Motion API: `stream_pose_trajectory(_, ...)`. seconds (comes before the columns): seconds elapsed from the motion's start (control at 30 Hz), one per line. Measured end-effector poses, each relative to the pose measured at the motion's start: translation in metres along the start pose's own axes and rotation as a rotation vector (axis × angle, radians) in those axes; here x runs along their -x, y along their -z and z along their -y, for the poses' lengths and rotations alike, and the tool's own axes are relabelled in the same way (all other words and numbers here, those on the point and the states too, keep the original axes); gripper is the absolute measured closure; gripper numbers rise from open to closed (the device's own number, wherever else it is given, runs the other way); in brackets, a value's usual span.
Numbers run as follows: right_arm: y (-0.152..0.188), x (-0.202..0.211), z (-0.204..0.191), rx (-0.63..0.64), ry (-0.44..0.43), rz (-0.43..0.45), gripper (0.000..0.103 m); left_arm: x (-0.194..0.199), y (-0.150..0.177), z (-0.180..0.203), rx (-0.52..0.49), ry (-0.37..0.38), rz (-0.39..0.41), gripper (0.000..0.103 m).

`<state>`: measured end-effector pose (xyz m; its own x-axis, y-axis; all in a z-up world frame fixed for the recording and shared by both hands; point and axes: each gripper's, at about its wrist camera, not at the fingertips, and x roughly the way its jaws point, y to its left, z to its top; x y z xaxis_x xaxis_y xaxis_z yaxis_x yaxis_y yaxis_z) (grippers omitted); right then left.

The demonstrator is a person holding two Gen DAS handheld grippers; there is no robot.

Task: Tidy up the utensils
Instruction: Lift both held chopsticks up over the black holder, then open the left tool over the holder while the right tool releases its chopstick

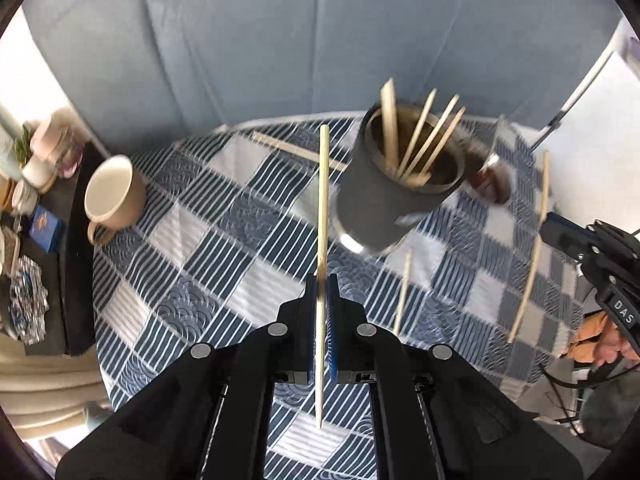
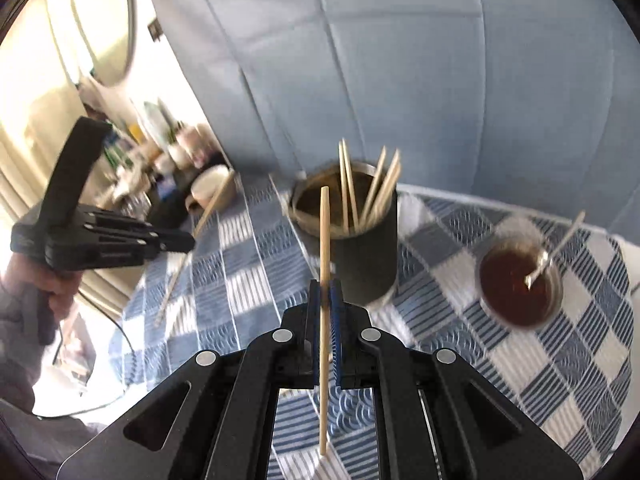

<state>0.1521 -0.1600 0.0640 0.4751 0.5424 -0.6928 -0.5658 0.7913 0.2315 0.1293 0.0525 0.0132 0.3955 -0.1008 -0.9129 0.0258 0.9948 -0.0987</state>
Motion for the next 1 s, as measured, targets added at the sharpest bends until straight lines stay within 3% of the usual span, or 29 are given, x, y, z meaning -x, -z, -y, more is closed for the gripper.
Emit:
stream_pose_trajectory(0.37,-0.055,0.030,0.001,0.036,-0.048,0.141,0.098,0.044,-0.057,0.025,-0.014,0.078,0.178,0.098)
stream_pose_trajectory(0.73,-0.110,0.002,0.008,0.075,-0.096,0.204,0.098,0.020,-0.111,0.039,-0.027,0.123,0.198,0.098)
stream_pose_trajectory(0.9,-0.125,-0.013,0.021,0.049,-0.155,0.268,0.098,0.006,-0.134,0.040,-0.036,0.208,0.228,0.098)
stream_pose_trajectory(1.0,-0.132,-0.021,0.028,0.047,-0.168,0.296,0.098,-0.002,-0.145,0.041,-0.049,0.215,0.255,0.098)
